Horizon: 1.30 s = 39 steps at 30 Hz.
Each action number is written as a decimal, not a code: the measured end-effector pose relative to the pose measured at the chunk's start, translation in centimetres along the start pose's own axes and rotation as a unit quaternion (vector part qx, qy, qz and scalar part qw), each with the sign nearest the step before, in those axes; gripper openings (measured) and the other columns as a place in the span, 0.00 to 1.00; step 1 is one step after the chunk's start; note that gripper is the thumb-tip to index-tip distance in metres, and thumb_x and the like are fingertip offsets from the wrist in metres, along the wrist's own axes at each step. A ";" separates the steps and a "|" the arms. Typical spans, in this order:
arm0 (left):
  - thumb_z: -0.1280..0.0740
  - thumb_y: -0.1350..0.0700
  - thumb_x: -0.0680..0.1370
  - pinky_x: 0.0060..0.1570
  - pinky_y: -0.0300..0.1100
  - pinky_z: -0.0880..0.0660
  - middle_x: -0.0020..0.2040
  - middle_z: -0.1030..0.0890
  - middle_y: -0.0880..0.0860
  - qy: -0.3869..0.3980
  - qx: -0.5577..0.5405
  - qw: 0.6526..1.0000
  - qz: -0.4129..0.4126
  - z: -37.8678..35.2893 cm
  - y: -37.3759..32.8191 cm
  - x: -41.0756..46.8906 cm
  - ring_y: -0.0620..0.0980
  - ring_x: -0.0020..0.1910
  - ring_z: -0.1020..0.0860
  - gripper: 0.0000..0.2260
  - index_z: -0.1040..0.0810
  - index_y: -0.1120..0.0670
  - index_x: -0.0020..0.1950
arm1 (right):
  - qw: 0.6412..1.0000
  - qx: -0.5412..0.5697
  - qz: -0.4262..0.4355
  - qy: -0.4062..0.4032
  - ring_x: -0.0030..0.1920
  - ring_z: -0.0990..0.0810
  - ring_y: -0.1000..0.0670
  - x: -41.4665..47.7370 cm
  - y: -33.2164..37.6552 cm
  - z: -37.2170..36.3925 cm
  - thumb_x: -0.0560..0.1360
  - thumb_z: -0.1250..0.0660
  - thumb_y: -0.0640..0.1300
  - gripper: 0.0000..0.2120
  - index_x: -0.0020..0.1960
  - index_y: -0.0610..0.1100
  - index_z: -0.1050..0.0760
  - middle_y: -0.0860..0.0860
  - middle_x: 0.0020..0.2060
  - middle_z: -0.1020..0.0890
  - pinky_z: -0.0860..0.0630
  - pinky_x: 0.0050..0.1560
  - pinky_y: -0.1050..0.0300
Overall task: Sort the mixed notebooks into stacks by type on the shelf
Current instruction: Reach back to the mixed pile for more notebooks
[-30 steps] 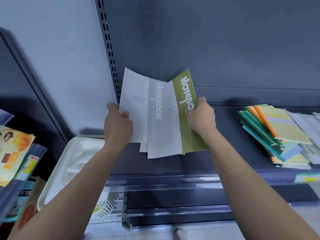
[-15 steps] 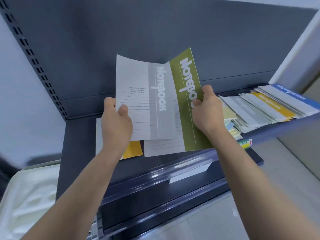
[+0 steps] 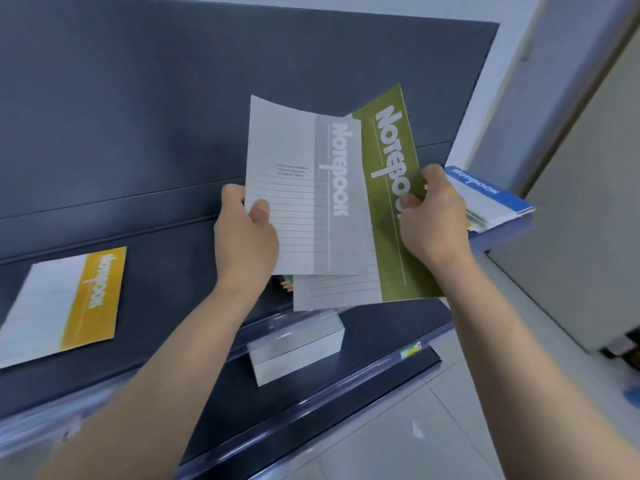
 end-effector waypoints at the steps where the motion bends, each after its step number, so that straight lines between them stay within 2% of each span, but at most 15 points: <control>1: 0.44 0.59 0.82 0.41 0.42 0.25 0.40 0.27 0.41 0.003 0.001 1.000 0.000 -2.0 -0.6 -0.5 0.40 0.38 0.27 0.02 0.33 0.56 0.52 | 1.000 0.001 -0.007 -0.002 0.46 0.30 0.49 0.8 -1.5 1.3 0.79 0.43 0.37 0.11 0.61 0.41 0.34 0.50 0.47 0.28 0.35 0.42 0.59; 6: 0.44 0.59 0.82 0.42 0.46 0.26 0.40 0.27 0.45 0.007 0.029 1.000 -0.006 -9.4 -2.4 -1.9 0.49 0.41 0.27 0.02 0.33 0.56 0.53 | 0.999 0.000 -0.034 -0.007 0.55 0.26 0.44 4.2 -7.2 5.6 0.79 0.43 0.37 0.14 0.64 0.42 0.34 0.44 0.57 0.23 0.34 0.45 0.57; 11: 0.45 0.59 0.82 0.42 0.48 0.27 0.47 0.26 0.51 0.008 0.060 0.998 0.010 -13.7 -2.2 -1.3 0.52 0.45 0.26 0.01 0.35 0.56 0.51 | 0.999 -0.008 -0.042 -0.031 0.45 0.28 0.47 7.1 -11.2 7.5 0.78 0.44 0.35 0.13 0.62 0.40 0.34 0.43 0.53 0.22 0.36 0.41 0.59; 17: 0.45 0.59 0.82 0.32 0.40 0.32 0.48 0.26 0.51 0.000 0.089 0.996 0.025 -17.2 -0.9 1.9 0.51 0.43 0.27 0.01 0.36 0.56 0.52 | 0.997 -0.039 -0.055 -0.034 0.44 0.29 0.46 11.2 -13.5 6.9 0.78 0.45 0.36 0.12 0.61 0.40 0.35 0.43 0.51 0.22 0.35 0.37 0.58; 20: 0.46 0.59 0.82 0.37 0.44 0.32 0.47 0.27 0.52 -0.010 0.108 0.994 0.032 -18.5 -0.2 4.2 0.52 0.44 0.27 0.02 0.36 0.57 0.53 | 0.996 -0.060 -0.049 -0.037 0.43 0.29 0.46 13.9 -13.4 6.3 0.79 0.45 0.36 0.11 0.60 0.40 0.35 0.42 0.51 0.23 0.34 0.38 0.56; 25: 0.46 0.59 0.82 0.40 0.48 0.31 0.46 0.27 0.54 -0.008 0.159 0.986 0.044 -21.0 0.8 7.7 0.55 0.45 0.27 0.03 0.36 0.58 0.53 | 0.995 -0.076 -0.036 -0.054 0.42 0.31 0.44 18.5 -13.4 5.9 0.78 0.45 0.35 0.12 0.61 0.41 0.35 0.42 0.49 0.23 0.35 0.40 0.54; 28: 0.46 0.60 0.81 0.38 0.48 0.31 0.45 0.27 0.55 0.001 0.200 0.976 0.087 -22.1 2.4 8.7 0.56 0.44 0.27 0.05 0.37 0.59 0.56 | 0.996 -0.064 -0.028 -0.049 0.42 0.29 0.43 20.8 -13.9 4.8 0.78 0.46 0.36 0.11 0.60 0.41 0.35 0.41 0.49 0.22 0.33 0.39 0.53; 30: 0.46 0.61 0.81 0.33 0.45 0.34 0.44 0.28 0.55 0.002 0.242 0.964 0.114 -22.7 3.3 8.8 0.54 0.41 0.29 0.05 0.37 0.59 0.56 | 0.998 -0.057 -0.014 -0.033 0.42 0.30 0.45 22.1 -14.3 3.9 0.78 0.46 0.36 0.10 0.60 0.40 0.35 0.41 0.49 0.22 0.34 0.39 0.52; 34: 0.44 0.63 0.80 0.41 0.45 0.35 0.51 0.25 0.62 0.000 0.289 0.944 0.157 -24.4 5.3 8.1 0.61 0.50 0.26 0.10 0.37 0.65 0.60 | 0.999 -0.028 0.025 0.012 0.43 0.32 0.45 24.9 -15.1 2.2 0.78 0.45 0.36 0.11 0.60 0.40 0.35 0.40 0.52 0.22 0.36 0.41 0.54; 36: 0.43 0.64 0.79 0.41 0.46 0.34 0.54 0.24 0.64 -0.010 0.320 0.932 0.170 -25.1 6.1 7.3 0.62 0.52 0.25 0.12 0.37 0.66 0.61 | 0.998 -0.018 0.045 0.040 0.43 0.32 0.45 26.1 -15.6 1.6 0.78 0.45 0.37 0.11 0.60 0.40 0.35 0.40 0.52 0.22 0.36 0.41 0.54; 39: 0.42 0.62 0.79 0.41 0.46 0.34 0.54 0.24 0.64 -0.039 0.391 0.899 0.193 -25.6 6.5 5.6 0.64 0.53 0.24 0.16 0.39 0.66 0.64 | 0.993 -0.014 0.076 0.086 0.43 0.32 0.46 27.5 -16.3 1.0 0.78 0.44 0.37 0.11 0.59 0.40 0.35 0.41 0.52 0.22 0.37 0.40 0.55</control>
Point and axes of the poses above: each hand's wrist, its own x-axis towards the middle knuckle, its own z-axis out of the back of the hand, y = z × x, the point moved 9 cm from there along x, towards the middle knuckle
